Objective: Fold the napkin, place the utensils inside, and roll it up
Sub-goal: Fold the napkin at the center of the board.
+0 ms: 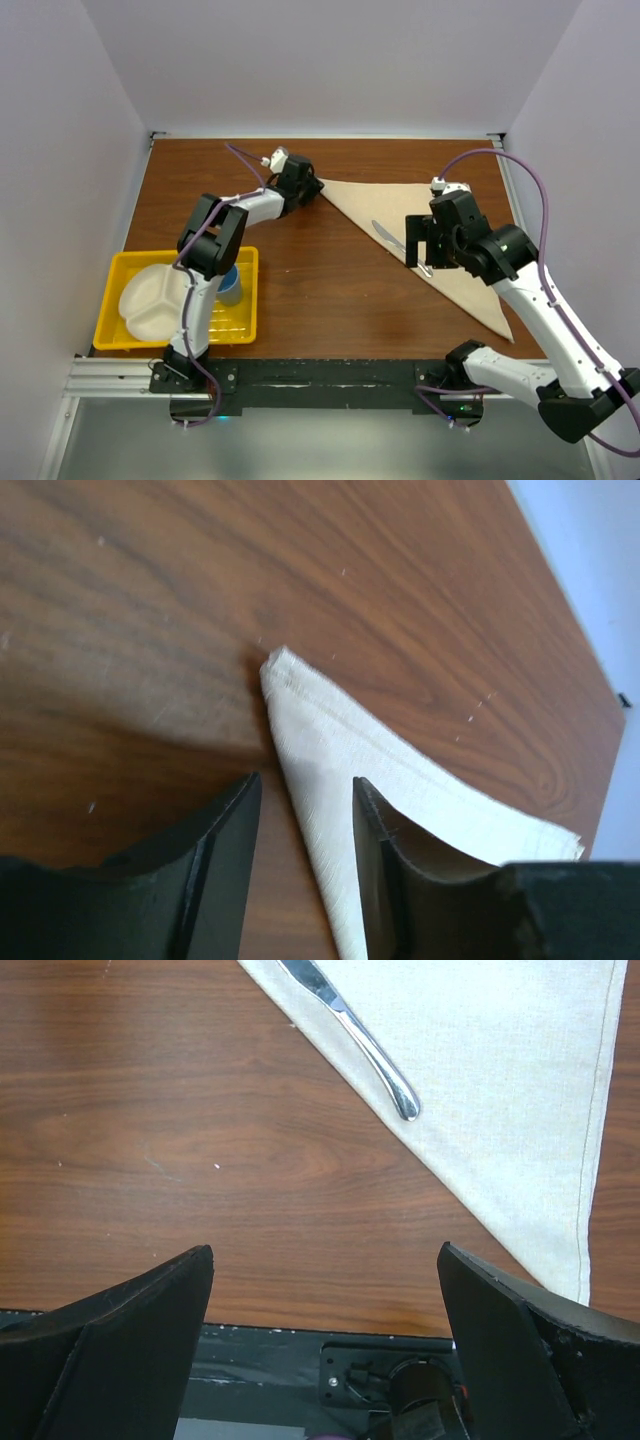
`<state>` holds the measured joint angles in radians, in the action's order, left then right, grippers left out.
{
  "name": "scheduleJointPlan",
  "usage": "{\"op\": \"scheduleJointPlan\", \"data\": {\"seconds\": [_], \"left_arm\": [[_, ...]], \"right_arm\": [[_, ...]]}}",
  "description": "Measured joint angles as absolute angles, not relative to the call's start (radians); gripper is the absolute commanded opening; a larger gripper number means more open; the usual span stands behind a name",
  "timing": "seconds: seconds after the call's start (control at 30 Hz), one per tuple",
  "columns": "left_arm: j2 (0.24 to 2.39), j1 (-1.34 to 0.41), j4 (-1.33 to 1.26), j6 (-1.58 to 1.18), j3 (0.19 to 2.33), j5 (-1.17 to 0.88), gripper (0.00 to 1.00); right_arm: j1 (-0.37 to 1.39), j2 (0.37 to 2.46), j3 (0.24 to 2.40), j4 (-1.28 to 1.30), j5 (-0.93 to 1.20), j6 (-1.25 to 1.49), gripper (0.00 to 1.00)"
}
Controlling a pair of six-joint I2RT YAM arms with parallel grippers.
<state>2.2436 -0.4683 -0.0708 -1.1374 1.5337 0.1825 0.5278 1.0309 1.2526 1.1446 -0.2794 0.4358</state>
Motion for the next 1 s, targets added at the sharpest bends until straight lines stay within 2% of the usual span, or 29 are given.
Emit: {"op": "scheduleJointPlan", "data": {"seconds": [0.2, 0.33, 0.53, 0.7, 1.0], "left_arm": [[2.299, -0.447, -0.097, -1.164, 1.595, 0.167, 0.36], [2.310, -0.439, -0.096, -1.172, 1.602, 0.167, 0.20], [2.319, -0.417, -0.094, -1.164, 1.603, 0.160, 0.06], [2.313, -0.391, -0.106, -1.135, 1.588, 0.154, 0.02], [2.193, -0.322, -0.103, -1.049, 1.427, 0.142, 0.01]], "right_arm": [[0.528, 1.032, 1.253, 1.150, -0.285, 0.426, 0.98], [0.528, 1.034, 1.253, 1.151, -0.295, 0.419, 0.98], [0.528, 1.056, 1.259, 1.150, -0.297, 0.410, 0.98], [0.528, 1.071, 1.259, 1.143, -0.293, 0.407, 0.98], [0.528, 1.110, 1.259, 1.114, -0.250, 0.402, 0.98]]}}
